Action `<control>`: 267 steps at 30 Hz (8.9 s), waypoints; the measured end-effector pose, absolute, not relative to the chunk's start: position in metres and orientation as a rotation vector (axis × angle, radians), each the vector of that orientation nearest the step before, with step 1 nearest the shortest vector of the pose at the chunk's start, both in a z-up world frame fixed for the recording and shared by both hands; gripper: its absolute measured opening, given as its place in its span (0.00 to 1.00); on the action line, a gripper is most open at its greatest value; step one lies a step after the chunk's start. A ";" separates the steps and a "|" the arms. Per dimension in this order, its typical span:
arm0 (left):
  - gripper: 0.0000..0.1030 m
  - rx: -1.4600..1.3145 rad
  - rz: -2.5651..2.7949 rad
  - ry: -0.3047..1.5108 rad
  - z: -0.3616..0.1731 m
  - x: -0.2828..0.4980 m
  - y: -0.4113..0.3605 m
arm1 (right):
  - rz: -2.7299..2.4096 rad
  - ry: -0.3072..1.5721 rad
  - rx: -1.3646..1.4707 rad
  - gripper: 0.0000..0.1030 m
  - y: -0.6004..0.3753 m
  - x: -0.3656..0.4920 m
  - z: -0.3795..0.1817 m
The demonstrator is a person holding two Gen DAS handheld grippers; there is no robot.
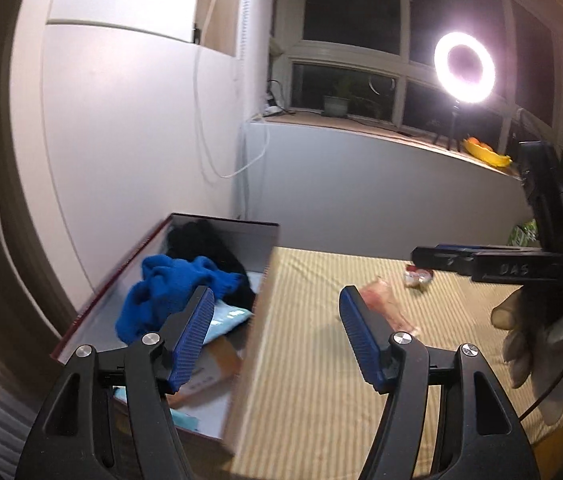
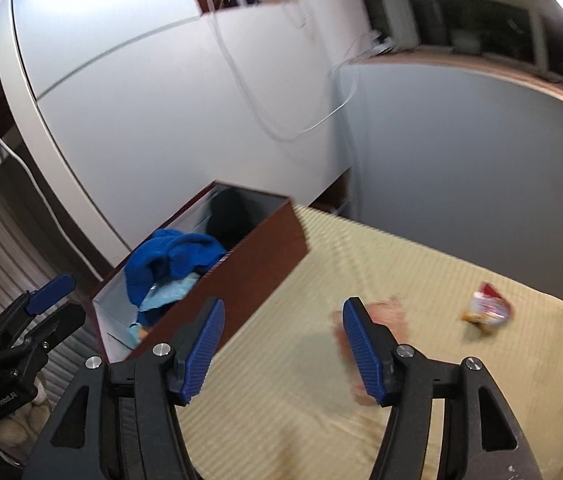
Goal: Organize soft objects
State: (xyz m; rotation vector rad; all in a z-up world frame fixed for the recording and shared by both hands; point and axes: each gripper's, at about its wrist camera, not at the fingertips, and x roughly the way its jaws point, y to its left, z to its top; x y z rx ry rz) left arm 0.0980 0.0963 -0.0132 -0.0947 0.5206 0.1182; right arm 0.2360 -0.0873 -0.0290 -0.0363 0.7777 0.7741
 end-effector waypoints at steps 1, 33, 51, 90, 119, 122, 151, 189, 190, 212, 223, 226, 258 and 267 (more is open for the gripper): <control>0.63 -0.090 0.114 0.520 -0.014 0.098 0.093 | 0.763 0.762 -0.023 0.65 -0.097 0.234 -0.028; 0.74 -0.308 -0.065 0.824 -0.113 0.209 0.016 | 0.442 0.852 -0.060 0.70 -0.227 0.294 -0.091; 0.74 -0.331 0.033 0.887 -0.145 0.274 0.005 | 0.493 0.935 -0.139 0.70 -0.184 0.381 -0.133; 0.48 -0.294 0.006 0.853 -0.159 0.280 0.003 | 0.498 0.928 -0.210 0.35 -0.163 0.377 -0.152; 0.48 -0.252 -0.002 0.624 -0.051 0.179 0.083 | 0.697 0.765 -0.187 0.34 -0.119 0.299 -0.046; 0.48 -0.258 0.027 0.601 -0.044 0.168 0.100 | 0.727 0.753 -0.201 0.34 -0.101 0.291 -0.040; 0.48 -0.341 0.304 0.563 -0.047 0.105 0.234 | 0.943 0.771 -0.270 0.34 0.070 0.276 -0.033; 0.60 -0.343 0.353 0.620 -0.066 0.130 0.254 | 0.918 0.810 -0.320 0.61 0.117 0.287 -0.058; 0.60 -0.343 0.353 0.618 -0.065 0.130 0.253 | 0.918 0.813 -0.317 0.61 0.116 0.288 -0.058; 0.61 -0.322 0.338 0.580 -0.050 0.110 0.234 | 0.907 0.753 -0.314 0.67 0.086 0.258 -0.038; 0.70 -0.295 0.330 0.549 -0.042 0.092 0.213 | 0.891 0.684 -0.306 0.76 0.054 0.223 -0.029; 0.70 -0.286 0.324 0.546 -0.043 0.085 0.205 | 0.888 0.668 -0.287 0.76 0.041 0.211 -0.029; 0.79 -0.278 0.344 0.552 -0.052 0.008 0.152 | 0.794 0.601 -0.191 0.82 -0.073 0.111 -0.052; 0.79 -0.276 0.348 0.554 -0.053 0.004 0.146 | 0.796 0.627 -0.180 0.83 -0.079 0.108 -0.060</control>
